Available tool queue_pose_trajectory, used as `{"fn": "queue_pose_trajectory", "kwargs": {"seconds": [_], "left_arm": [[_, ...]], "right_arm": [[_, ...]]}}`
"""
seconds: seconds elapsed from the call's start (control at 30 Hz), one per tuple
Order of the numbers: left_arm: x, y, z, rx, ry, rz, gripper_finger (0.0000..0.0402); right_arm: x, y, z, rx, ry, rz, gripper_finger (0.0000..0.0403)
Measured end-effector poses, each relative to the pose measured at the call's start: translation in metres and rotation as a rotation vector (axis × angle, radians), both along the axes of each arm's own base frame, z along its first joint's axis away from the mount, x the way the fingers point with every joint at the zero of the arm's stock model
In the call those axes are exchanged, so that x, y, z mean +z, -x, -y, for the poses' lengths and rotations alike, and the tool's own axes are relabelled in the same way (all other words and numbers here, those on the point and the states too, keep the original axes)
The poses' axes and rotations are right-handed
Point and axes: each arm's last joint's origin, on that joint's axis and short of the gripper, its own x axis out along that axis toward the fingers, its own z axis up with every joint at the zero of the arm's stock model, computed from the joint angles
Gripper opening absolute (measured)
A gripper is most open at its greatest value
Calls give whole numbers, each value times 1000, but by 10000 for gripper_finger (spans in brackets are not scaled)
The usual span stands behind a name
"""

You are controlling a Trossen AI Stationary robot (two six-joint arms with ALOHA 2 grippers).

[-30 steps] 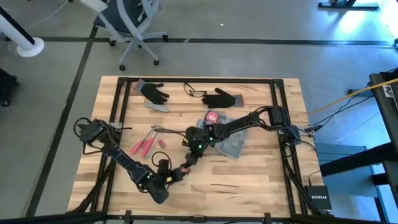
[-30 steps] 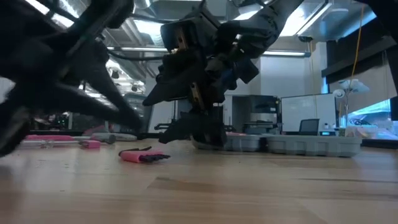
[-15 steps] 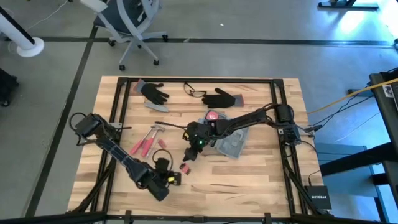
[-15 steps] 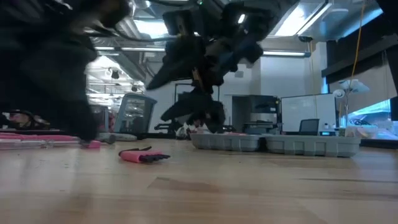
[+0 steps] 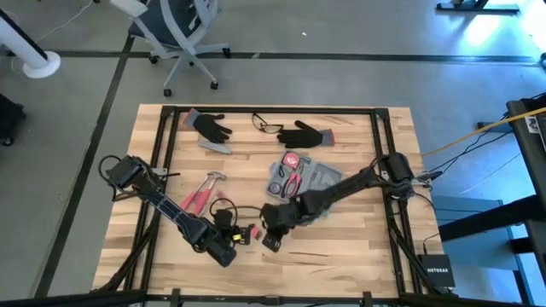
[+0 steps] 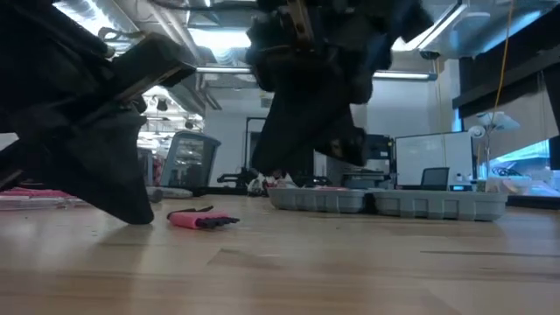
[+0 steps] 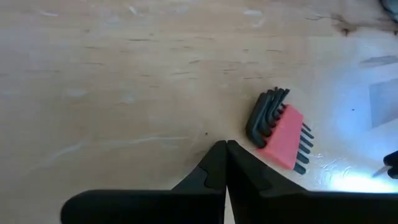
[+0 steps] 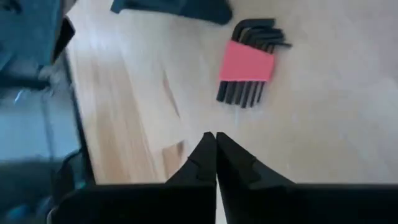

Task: Prefit tool cases
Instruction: Put the orange Allen wrench set into the gray prefit tool case

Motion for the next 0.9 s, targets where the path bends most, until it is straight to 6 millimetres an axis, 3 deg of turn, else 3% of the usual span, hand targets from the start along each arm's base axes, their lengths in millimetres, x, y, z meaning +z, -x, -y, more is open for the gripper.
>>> {"fn": "queue_pose_trajectory", "kwargs": {"seconds": [0.17,0.37,0.77,0.9], "left_arm": [[-3,-6,-8,-52,-15,23,0],[-7,-6,-15,-56,-9,20,0],[-10,-6,-22,-164,-152,-29,0],[-11,-9,-30,-186,-217,-51,0]], "right_arm": [[-4,3,-8,-244,76,6,0],[-14,3,-11,-396,89,0,0],[-32,4,-40,-488,-27,32,0],[-28,2,-48,-479,-73,82,0]]}}
